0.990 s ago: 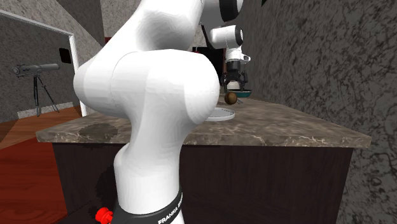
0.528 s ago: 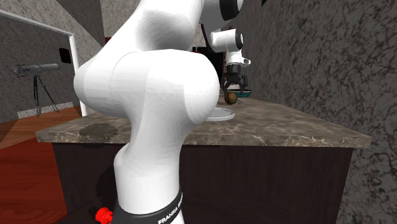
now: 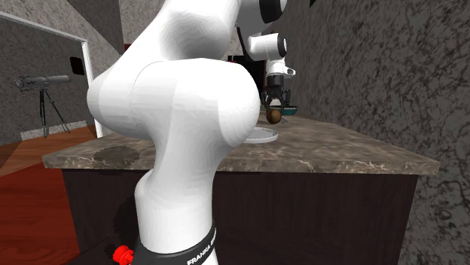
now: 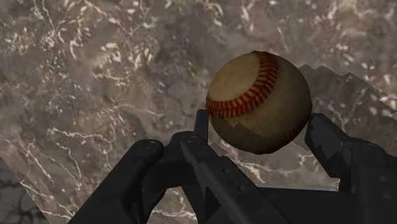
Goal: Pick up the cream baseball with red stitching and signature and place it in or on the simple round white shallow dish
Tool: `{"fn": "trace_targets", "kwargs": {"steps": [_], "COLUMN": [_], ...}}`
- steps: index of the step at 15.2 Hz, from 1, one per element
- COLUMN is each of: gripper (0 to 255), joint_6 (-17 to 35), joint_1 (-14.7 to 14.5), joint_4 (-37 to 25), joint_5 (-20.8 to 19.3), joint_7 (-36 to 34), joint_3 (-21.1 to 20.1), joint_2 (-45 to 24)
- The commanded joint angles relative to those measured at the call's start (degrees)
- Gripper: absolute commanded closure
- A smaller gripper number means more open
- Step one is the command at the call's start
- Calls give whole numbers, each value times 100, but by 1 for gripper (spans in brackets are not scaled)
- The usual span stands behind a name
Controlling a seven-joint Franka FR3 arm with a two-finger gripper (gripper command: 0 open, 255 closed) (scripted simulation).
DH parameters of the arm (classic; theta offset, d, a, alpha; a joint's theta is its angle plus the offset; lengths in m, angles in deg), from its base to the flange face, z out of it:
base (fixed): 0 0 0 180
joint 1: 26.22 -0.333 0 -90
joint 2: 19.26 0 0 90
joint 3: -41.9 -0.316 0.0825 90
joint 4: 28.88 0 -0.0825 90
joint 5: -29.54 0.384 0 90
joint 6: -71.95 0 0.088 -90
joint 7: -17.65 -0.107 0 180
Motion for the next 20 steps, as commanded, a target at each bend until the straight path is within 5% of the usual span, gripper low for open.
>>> {"fn": "trace_targets", "kwargs": {"steps": [1,16,17,19,20], "gripper": [255,255,0,0,0], "joint_6": [2,-725,-725,2703,3789], "joint_1": [14,3,3,454,538], "joint_4": [55,-721,-721,3000,3933], "joint_5": [-21,-19,-19,495,744], "joint_7": [-9,67,67,-16,71], "joint_3": [21,27,27,-64,-52], "joint_2": [-19,-60,-60,2069,2537]}}
